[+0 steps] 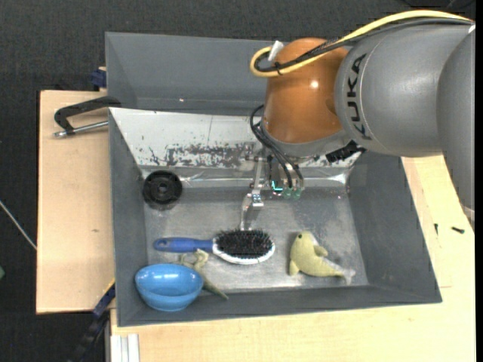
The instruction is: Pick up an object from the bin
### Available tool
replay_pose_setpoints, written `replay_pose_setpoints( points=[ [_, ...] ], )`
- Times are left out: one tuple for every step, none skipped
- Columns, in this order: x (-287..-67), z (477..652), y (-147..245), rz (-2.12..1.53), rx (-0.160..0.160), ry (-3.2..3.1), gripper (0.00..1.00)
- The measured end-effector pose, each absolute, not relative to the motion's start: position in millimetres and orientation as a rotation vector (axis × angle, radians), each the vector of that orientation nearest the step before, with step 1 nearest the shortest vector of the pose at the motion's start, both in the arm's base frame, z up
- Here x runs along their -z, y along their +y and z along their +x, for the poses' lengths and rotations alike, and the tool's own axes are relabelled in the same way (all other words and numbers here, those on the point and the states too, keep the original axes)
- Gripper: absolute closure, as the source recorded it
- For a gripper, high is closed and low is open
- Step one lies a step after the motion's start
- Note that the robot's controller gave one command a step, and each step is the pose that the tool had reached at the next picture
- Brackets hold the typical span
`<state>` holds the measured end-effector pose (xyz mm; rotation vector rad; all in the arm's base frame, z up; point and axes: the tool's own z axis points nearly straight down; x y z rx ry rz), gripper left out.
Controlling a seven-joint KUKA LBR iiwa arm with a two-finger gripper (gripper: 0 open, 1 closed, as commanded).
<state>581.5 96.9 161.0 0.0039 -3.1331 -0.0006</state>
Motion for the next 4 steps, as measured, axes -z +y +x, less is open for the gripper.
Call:
replay_pose_setpoints(
  points=[
    [-95.0,550.4,81.5,0.276,0.006,-3.140,0.00],
    [-94.3,548.1,81.1,0.275,0.005,-3.127,1.00],
    [-191.6,552.8,83.8,0.152,0.004,-3.152,1.00],
    [-233.9,541.0,56.9,0.668,-0.001,-3.079,1.00]
  ],
)
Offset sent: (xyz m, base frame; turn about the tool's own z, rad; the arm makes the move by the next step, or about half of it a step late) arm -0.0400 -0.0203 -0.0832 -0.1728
